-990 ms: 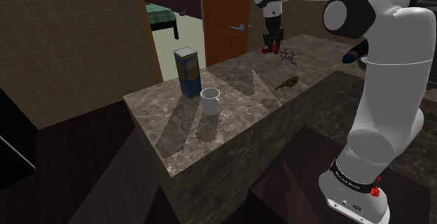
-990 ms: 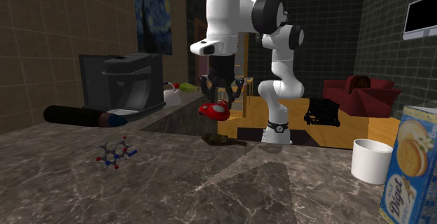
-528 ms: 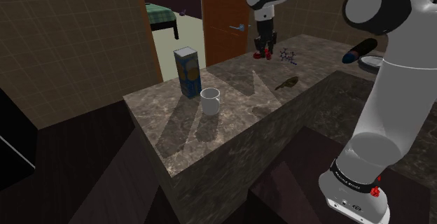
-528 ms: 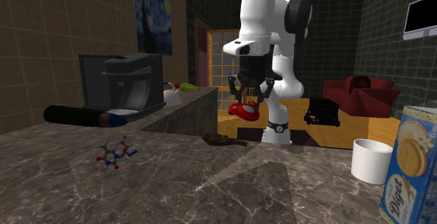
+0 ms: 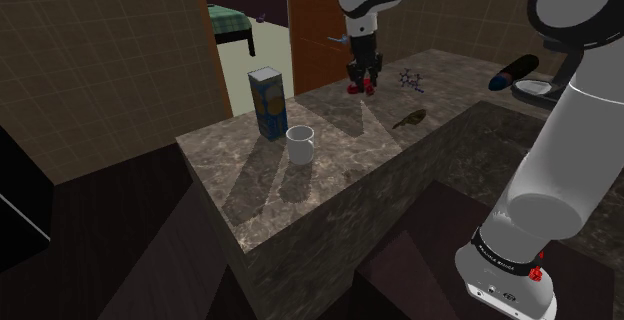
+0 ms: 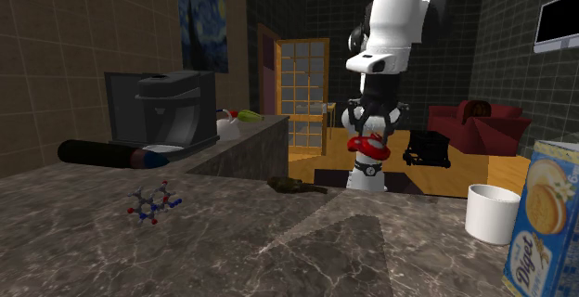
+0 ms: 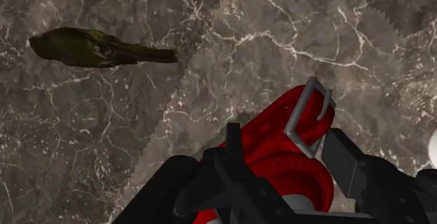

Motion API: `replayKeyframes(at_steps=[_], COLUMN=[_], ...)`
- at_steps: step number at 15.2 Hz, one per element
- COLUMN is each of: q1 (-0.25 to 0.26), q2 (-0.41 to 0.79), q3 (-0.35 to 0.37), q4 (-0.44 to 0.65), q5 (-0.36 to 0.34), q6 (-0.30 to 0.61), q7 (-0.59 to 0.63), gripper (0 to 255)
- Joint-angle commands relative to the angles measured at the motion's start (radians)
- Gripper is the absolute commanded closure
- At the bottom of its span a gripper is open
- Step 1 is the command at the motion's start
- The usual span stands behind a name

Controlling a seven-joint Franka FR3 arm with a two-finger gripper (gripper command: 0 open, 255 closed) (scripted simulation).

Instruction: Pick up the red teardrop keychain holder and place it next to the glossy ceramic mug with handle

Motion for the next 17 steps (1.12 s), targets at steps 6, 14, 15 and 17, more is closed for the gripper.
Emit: replayKeyframes(at_steps=[6,14,15,17], q1=[0.081,0.174,0.186,0.209], q2=[-0.063,-0.075,-0.072,-0.063], q3=[0.082,0.181,0.193,0.217], q4=[-0.073,-0.086,-0.082,-0.072], q5=[0.027,0.073,0.079,0.091], q6=[0.001,-0.002,-0.002,-0.003], q7=[0.162,0.346,0.369,0.415], gripper=[255,255,255,255])
